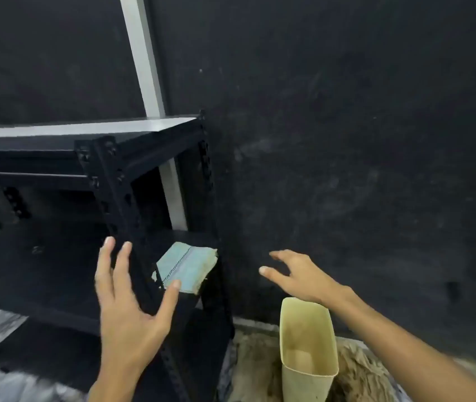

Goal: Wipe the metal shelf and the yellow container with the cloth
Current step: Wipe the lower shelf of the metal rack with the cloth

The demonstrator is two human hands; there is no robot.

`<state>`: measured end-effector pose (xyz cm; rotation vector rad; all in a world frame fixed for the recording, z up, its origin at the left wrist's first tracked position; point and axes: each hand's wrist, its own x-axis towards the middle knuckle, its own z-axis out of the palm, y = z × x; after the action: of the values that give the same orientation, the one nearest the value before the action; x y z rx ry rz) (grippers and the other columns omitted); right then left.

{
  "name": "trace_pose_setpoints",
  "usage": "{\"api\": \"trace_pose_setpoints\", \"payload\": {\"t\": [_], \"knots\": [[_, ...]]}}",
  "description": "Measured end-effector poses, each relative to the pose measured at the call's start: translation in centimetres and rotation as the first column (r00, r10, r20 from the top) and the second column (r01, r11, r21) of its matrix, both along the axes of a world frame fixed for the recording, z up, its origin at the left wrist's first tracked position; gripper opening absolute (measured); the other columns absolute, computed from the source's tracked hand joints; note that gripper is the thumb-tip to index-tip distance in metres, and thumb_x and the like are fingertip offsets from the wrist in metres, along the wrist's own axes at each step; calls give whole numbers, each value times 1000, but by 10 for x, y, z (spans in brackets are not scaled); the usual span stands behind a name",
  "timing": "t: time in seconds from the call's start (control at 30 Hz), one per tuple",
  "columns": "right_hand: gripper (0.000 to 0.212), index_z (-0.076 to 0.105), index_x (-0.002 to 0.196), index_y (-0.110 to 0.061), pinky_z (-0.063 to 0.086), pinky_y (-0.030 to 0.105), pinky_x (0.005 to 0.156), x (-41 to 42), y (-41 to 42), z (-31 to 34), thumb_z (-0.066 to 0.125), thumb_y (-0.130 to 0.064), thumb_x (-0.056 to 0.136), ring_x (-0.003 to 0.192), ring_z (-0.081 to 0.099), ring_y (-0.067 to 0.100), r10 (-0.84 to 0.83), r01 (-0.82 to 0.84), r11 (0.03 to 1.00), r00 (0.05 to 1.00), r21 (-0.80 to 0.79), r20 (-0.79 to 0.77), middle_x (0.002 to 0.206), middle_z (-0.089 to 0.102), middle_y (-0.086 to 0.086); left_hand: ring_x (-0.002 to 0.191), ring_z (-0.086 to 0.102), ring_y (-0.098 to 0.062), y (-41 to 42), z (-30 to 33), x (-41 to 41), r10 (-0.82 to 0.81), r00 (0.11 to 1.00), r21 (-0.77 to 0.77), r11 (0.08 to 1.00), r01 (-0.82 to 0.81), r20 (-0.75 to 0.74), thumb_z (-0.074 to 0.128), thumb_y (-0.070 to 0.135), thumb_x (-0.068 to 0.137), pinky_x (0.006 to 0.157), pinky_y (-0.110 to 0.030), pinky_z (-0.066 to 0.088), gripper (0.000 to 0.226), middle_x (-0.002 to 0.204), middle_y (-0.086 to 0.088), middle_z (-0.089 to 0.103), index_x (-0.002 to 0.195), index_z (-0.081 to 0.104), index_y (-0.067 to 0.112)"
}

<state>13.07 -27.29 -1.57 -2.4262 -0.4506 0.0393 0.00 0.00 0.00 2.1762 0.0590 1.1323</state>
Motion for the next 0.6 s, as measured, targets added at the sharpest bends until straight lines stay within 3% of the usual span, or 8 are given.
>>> {"api": "trace_pose_setpoints", "payload": {"t": [0.07,0.13,0.17,0.23,0.3,0.37,0.47,0.6], "knots": [[78,42,146,-16,37,38,111,23,34,-16,49,-67,89,139,42,21,63,-63,998,998,-27,14,152,46,4,161,-7,3,3,-7,22,0,1000,-24,1000,0,-14,82,32,80,125,-12,10,120,176,10,-13,167,3,9],[73,42,146,-14,37,38,111,44,78,-32,52,-62,91,137,43,24,134,-133,990,991,-48,19,150,47,7,163,-16,-6,2,-16,46,26,1000,5,1000,-26,-13,84,33,84,130,-33,13,131,175,-2,-24,165,-15,8],[71,42,145,-13,36,39,112,58,101,-42,53,-58,92,138,43,25,166,-165,986,985,-36,38,150,47,8,163,-18,-12,2,-23,57,44,999,28,999,-44,20,83,36,84,132,-41,13,132,175,-9,-23,164,-17,5],[74,39,147,-8,31,40,116,82,140,-54,54,-55,92,142,36,27,217,-214,976,972,-36,88,154,41,11,163,-18,-14,2,-34,73,73,988,88,992,-85,138,76,42,81,134,-39,6,130,174,-6,-20,164,-16,4],[81,33,150,-7,21,41,120,102,170,-61,51,-58,91,149,24,25,263,-259,965,959,-52,109,160,31,10,159,-20,2,6,-41,85,128,977,94,985,-145,172,74,43,80,132,-28,-3,128,170,23,-26,164,-22,33],[87,24,154,-11,11,43,122,115,190,-73,42,-65,88,152,13,19,312,-300,946,945,-121,101,165,20,5,154,-21,13,12,-51,95,178,976,100,976,-191,127,77,41,82,132,-38,-1,126,161,43,-29,154,-26,55],[88,15,157,-19,-2,42,123,129,201,-92,36,-70,89,152,-1,11,337,-307,924,936,-228,105,167,9,-3,151,-21,17,22,-69,103,229,959,171,951,-256,165,73,38,88,125,-60,9,122,158,48,-28,156,-27,52],[90,11,157,-24,-9,42,121,138,205,-102,32,-76,86,151,-11,8,353,-323,908,933,-269,74,166,1,-12,155,-20,12,28,-78,106,225,960,170,952,-253,166,49,60,97,131,-47,3,93,161,44,-28,153,-26,55]]}}
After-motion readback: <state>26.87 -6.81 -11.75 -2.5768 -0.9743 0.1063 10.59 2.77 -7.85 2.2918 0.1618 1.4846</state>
